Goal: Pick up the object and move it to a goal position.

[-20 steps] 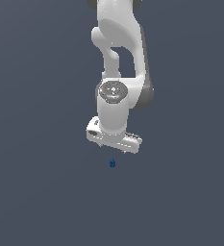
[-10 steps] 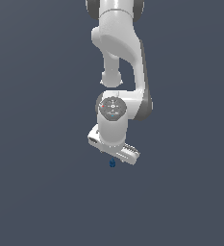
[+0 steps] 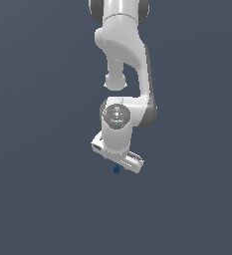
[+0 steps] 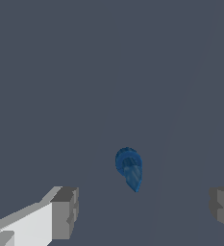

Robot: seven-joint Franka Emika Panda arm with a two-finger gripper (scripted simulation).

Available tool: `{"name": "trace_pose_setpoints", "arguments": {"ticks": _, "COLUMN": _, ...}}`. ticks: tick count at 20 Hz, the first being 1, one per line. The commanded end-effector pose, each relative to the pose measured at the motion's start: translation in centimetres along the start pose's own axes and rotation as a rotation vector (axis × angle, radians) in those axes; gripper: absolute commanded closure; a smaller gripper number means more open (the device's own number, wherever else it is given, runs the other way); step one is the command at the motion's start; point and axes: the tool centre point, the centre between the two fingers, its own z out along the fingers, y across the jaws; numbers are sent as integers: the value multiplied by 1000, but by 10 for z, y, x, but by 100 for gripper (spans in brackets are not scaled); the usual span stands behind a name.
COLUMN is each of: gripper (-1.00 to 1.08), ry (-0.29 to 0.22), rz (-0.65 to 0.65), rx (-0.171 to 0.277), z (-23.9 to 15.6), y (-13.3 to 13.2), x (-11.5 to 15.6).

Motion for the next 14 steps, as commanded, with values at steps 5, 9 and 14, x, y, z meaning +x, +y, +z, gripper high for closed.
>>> {"name": "trace_pose_setpoints", "arguments": {"ticks": 5, "gripper": -92, "ry": -1, "rz": 3, "rx": -1, "z": 29, "y": 1, "x": -1}}
{"name": "trace_pose_setpoints", "arguments": {"ticks": 9, "gripper": -92, "ry": -1, "rz": 4, "rx": -1, "z": 46, "y": 1, "x": -1}}
{"name": "trace_pose_setpoints", "arguments": {"ticks": 14, "gripper": -92, "ry": -1, "rz": 5, "rx": 0, "z": 48, "y": 0, "x": 0}}
